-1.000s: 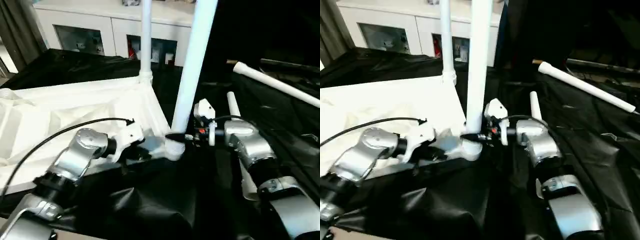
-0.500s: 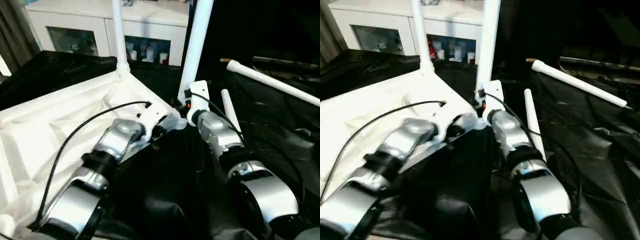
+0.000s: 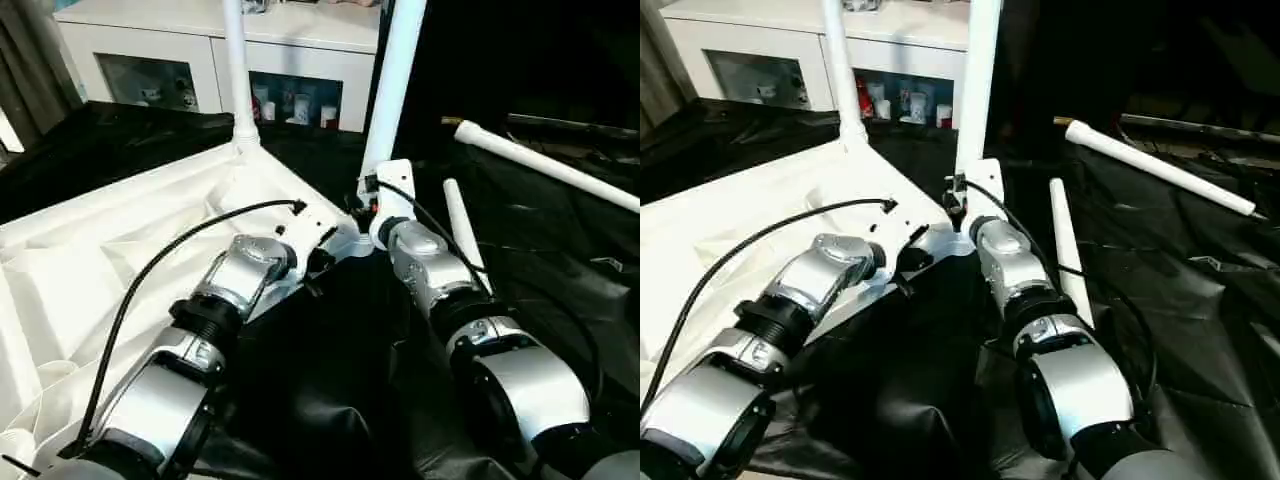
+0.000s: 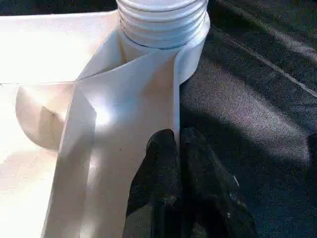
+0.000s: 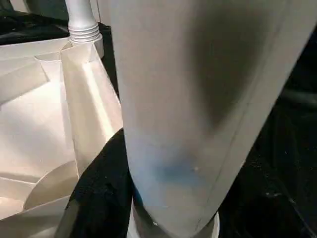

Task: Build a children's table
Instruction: Insert table leg to table base

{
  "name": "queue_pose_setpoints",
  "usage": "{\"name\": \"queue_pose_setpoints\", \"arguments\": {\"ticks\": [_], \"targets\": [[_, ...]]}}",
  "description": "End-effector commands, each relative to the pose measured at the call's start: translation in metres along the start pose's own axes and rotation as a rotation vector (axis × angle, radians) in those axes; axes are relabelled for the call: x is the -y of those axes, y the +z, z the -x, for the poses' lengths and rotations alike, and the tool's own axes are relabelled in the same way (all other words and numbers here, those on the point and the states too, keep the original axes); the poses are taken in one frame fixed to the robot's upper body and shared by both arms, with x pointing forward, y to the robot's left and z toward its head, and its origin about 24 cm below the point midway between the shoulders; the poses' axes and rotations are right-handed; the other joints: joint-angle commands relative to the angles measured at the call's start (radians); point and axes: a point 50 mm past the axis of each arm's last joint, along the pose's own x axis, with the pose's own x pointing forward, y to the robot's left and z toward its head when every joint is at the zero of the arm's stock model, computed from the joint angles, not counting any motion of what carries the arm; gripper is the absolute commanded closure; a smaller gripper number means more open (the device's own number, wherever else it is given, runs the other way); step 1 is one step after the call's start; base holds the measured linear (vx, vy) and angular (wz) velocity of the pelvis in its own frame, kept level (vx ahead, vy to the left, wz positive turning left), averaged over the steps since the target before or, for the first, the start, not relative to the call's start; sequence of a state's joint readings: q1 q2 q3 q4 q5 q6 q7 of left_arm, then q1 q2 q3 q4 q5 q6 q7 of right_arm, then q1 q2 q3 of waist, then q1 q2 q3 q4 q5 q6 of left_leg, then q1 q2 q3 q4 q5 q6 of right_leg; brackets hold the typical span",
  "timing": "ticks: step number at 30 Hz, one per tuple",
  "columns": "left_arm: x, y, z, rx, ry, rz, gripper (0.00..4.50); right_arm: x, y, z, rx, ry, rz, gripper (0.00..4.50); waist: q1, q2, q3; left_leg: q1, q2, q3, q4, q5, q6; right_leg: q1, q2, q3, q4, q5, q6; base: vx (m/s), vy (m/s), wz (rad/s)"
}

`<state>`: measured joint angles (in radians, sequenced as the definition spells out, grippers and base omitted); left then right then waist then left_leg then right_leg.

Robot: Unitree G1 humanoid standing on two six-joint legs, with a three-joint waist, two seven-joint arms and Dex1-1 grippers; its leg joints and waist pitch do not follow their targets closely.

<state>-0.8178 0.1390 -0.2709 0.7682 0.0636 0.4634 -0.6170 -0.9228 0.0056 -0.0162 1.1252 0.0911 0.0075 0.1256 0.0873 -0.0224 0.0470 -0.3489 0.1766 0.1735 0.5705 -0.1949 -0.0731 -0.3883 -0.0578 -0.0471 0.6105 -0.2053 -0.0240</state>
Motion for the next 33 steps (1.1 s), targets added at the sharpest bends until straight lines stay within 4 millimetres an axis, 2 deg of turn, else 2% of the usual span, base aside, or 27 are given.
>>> {"name": "queue_pose_setpoints", "arguments": {"ticks": [1, 2, 3, 5, 7, 13, 17, 18, 19, 22, 23, 24, 26, 28, 33], "targets": [[-0.007, 0.025, 0.005, 0.075, 0.041, -0.036, 4.50, -0.006, -0.061, 0.011, -0.248, 0.026, -0.044, 2.63, 0.000, 0.016, -0.048, 0.005, 0.055, -0.019, -0.074, -0.218, 0.000, 0.040, -0.093, 0.052, -0.076, -0.139, -0.215, 0.000, 0.000, 0.00], [-0.007, 0.025, 0.005, 0.075, 0.041, -0.037, 4.50, -0.006, -0.061, 0.011, -0.247, 0.026, -0.043, 2.63, 0.000, 0.015, -0.047, 0.005, 0.056, -0.019, -0.074, -0.216, 0.001, 0.040, -0.093, 0.052, -0.076, -0.137, -0.216, 0.000, 0.000, 0.00], [-0.007, 0.025, 0.005, 0.075, 0.041, -0.038, 4.50, -0.006, -0.060, 0.011, -0.245, 0.025, -0.042, 2.07, -0.001, 0.015, -0.047, 0.004, 0.055, -0.019, -0.074, -0.216, 0.001, 0.040, -0.093, 0.052, -0.076, -0.138, -0.216, 0.000, 0.000, 0.00], [-0.007, 0.025, 0.005, 0.078, 0.038, -0.041, 4.50, -0.006, -0.059, 0.010, -0.239, 0.027, -0.045, 1.90, -0.001, 0.015, -0.047, 0.006, 0.056, -0.019, -0.075, -0.226, 0.001, 0.038, -0.094, 0.052, -0.077, -0.153, -0.216, 0.000, 0.000, 0.00], [-0.006, 0.026, 0.006, 0.097, 0.017, -0.077, 4.50, -0.007, -0.053, 0.009, -0.215, 0.044, -0.046, 1.83, 0.002, 0.012, -0.049, 0.000, 0.055, -0.019, -0.073, -0.208, 0.003, 0.043, -0.097, 0.053, -0.076, -0.137, -0.216, 0.000, 0.000, 0.00], [-0.002, 0.027, 0.009, 0.134, -0.045, -0.095, 4.50, -0.010, -0.037, 0.006, -0.125, 0.155, -0.052, 1.33, 0.001, 0.012, -0.055, -0.003, 0.055, -0.015, -0.065, -0.135, 0.034, 0.048, -0.096, 0.051, -0.064, -0.033, -0.241, 0.000, 0.000, 0.00], [-0.002, 0.025, 0.011, 0.145, -0.052, -0.109, 4.50, -0.005, -0.028, 0.007, -0.076, 0.211, -0.034, 1.01, 0.002, 0.011, -0.061, -0.006, 0.053, -0.013, -0.055, -0.068, 0.076, 0.050, -0.093, 0.049, -0.051, 0.087, -0.271, 0.000, 0.000, 0.00], [-0.002, 0.023, 0.014, 0.154, -0.078, -0.143, 4.50, 0.000, -0.022, 0.010, -0.032, 0.285, 0.004, 0.95, 0.004, 0.015, -0.060, -0.008, 0.055, -0.014, -0.055, -0.064, 0.089, 0.052, -0.093, 0.047, -0.051, 0.101, -0.272, 0.000, 0.000, 0.00], [-0.002, 0.022, 0.015, 0.154, -0.088, -0.152, 4.50, 0.002, -0.020, 0.012, -0.021, 0.309, 0.020, 0.83, 0.004, 0.013, -0.062, -0.008, 0.056, -0.013, -0.052, -0.057, 0.096, 0.054, -0.094, 0.047, -0.048, 0.122, -0.278, 0.000, 0.000, 0.00], [0.000, 0.019, 0.018, 0.165, -0.123, -0.181, 4.50, 0.009, -0.018, 0.019, -0.002, 0.385, 0.082, 0.60, 0.005, 0.021, -0.066, -0.010, 0.054, -0.013, -0.044, -0.008, 0.131, 0.052, -0.089, 0.044, -0.036, 0.221, -0.299, 0.000, 0.000, 0.00], [0.000, 0.019, 0.018, 0.165, -0.123, -0.181, 4.50, 0.009, -0.018, 0.019, -0.002, 0.385, 0.082, 0.50, 0.004, 0.019, -0.066, -0.010, 0.055, -0.013, -0.043, -0.010, 0.140, 0.051, -0.091, 0.044, -0.036, 0.225, -0.306, 0.000, 0.000, 0.00], [0.000, 0.017, 0.019, 0.168, -0.137, -0.194, 4.50, 0.013, -0.017, 0.023, 0.005, 0.420, 0.114, 0.38, 0.007, 0.021, -0.064, -0.010, 0.056, -0.013, -0.043, -0.018, 0.141, 0.052, -0.092, 0.043, -0.038, 0.209, -0.308, 0.000, 0.000, 0.00], [0.001, 0.015, 0.021, 0.170, -0.162, -0.210, 4.50, 0.020, -0.016, 0.029, 0.011, 0.457, 0.151, 0.18, 0.009, 0.018, -0.063, -0.012, 0.056, -0.013, -0.043, -0.028, 0.138, 0.056, -0.091, 0.044, -0.041, 0.186, -0.300, 0.000, 0.000, 0.00], [0.003, 0.011, 0.024, 0.172, -0.195, -0.227, 4.50, 0.029, -0.015, 0.038, 0.015, 0.494, 0.193, 0.13, 0.012, 0.021, -0.062, -0.010, 0.059, -0.013, -0.044, -0.041, 0.133, 0.054, -0.091, 0.043, -0.044, 0.163, -0.295, 0.000, 0.000, 0.00], [0.011, 0.007, 0.035, 0.225, -0.317, -0.303, 4.50, 0.042, -0.013, 0.059, 0.014, 0.601, 0.268, 0.06, 0.020, 0.017, -0.061, -0.010, 0.058, -0.013, -0.043, -0.046, 0.125, 0.054, -0.089, 0.043, -0.044, 0.136, -0.287, 0.000, 0.000, 0.00]]}}
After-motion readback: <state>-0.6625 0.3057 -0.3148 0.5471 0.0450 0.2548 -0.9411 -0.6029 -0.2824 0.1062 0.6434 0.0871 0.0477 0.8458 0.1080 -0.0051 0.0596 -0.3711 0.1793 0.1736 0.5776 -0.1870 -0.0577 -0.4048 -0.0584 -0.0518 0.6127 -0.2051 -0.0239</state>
